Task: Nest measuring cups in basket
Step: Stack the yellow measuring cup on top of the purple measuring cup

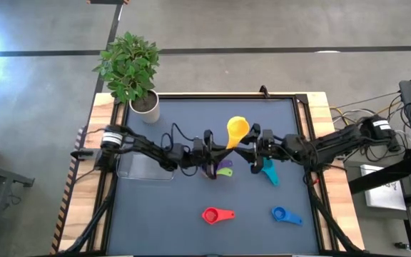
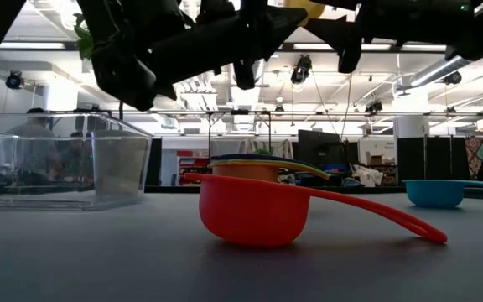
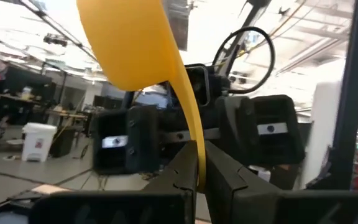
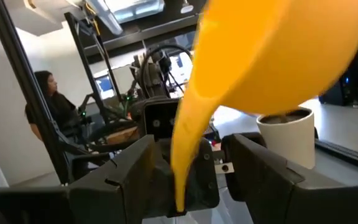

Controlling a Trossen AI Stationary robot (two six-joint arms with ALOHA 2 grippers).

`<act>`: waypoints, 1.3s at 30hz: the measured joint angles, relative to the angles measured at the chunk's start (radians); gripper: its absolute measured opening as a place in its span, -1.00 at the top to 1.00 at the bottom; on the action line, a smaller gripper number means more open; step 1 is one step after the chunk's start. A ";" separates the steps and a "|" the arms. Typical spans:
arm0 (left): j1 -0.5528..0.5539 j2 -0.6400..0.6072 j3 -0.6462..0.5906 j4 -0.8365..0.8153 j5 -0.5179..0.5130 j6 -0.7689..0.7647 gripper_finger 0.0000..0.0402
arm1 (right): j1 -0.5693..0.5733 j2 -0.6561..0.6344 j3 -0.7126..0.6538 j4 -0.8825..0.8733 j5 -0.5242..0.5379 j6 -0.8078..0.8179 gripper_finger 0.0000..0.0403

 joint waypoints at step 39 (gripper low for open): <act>-0.110 -0.639 -0.091 -1.131 -0.331 -0.056 0.16 | -0.049 0.104 0.403 -0.937 -0.407 0.114 0.96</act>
